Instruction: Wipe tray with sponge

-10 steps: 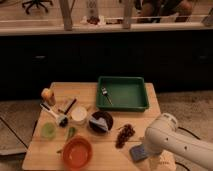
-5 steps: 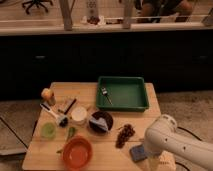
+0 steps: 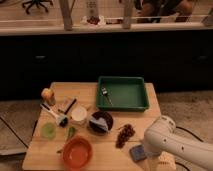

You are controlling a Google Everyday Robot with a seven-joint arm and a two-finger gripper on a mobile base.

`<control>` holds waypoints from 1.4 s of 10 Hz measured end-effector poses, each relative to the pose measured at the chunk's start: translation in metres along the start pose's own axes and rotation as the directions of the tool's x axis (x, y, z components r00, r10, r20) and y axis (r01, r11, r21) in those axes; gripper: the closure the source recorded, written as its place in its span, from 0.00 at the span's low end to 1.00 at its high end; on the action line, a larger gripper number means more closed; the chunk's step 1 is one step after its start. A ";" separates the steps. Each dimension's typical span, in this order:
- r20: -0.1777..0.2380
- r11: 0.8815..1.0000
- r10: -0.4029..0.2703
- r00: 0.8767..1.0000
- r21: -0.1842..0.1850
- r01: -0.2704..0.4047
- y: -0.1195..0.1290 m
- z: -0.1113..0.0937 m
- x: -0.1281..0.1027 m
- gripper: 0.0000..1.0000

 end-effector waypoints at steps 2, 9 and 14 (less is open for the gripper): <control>-0.002 1.000 0.003 1.000 -0.003 -0.003 0.000 0.004 0.001 0.20; -0.017 0.999 0.031 0.999 -0.024 -0.031 0.002 0.018 0.001 0.20; -0.021 0.998 0.051 0.998 -0.028 -0.052 0.004 0.023 0.001 0.43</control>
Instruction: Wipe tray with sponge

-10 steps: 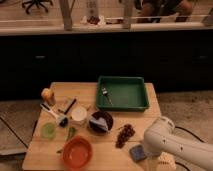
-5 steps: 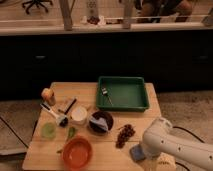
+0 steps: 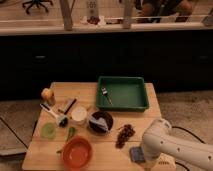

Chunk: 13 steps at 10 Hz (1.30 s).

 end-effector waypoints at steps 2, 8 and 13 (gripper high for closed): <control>-0.001 1.000 0.000 1.000 -0.003 0.000 0.001 -0.001 0.000 0.28; -0.003 1.000 0.011 1.000 -0.002 -0.011 0.002 -0.001 0.001 0.35; -0.001 1.000 0.022 1.000 -0.004 -0.022 0.003 -0.001 0.002 0.25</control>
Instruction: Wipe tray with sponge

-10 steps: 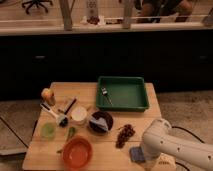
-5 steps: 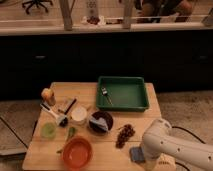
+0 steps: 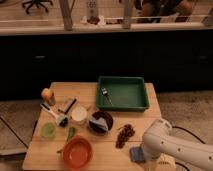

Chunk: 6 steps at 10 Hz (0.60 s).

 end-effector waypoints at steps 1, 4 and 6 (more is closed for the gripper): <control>0.000 1.000 0.000 1.000 0.000 0.000 0.000 0.000 0.000 0.30; 0.001 1.000 0.012 1.000 0.000 -0.012 0.000 0.001 0.001 0.22; 0.000 1.000 0.013 1.000 0.000 -0.013 0.000 0.000 0.002 0.21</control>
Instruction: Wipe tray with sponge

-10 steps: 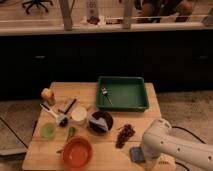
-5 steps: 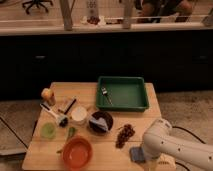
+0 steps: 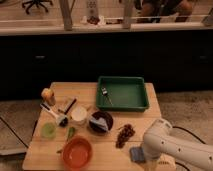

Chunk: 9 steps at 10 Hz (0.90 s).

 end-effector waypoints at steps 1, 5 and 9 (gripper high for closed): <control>0.001 1.000 0.008 1.000 -0.001 -0.008 0.000 0.001 0.000 0.21; -0.001 1.000 0.014 1.000 -0.002 -0.014 0.001 0.002 0.002 0.28; -0.020 1.000 -0.026 0.999 -0.005 0.026 -0.010 -0.004 -0.010 0.69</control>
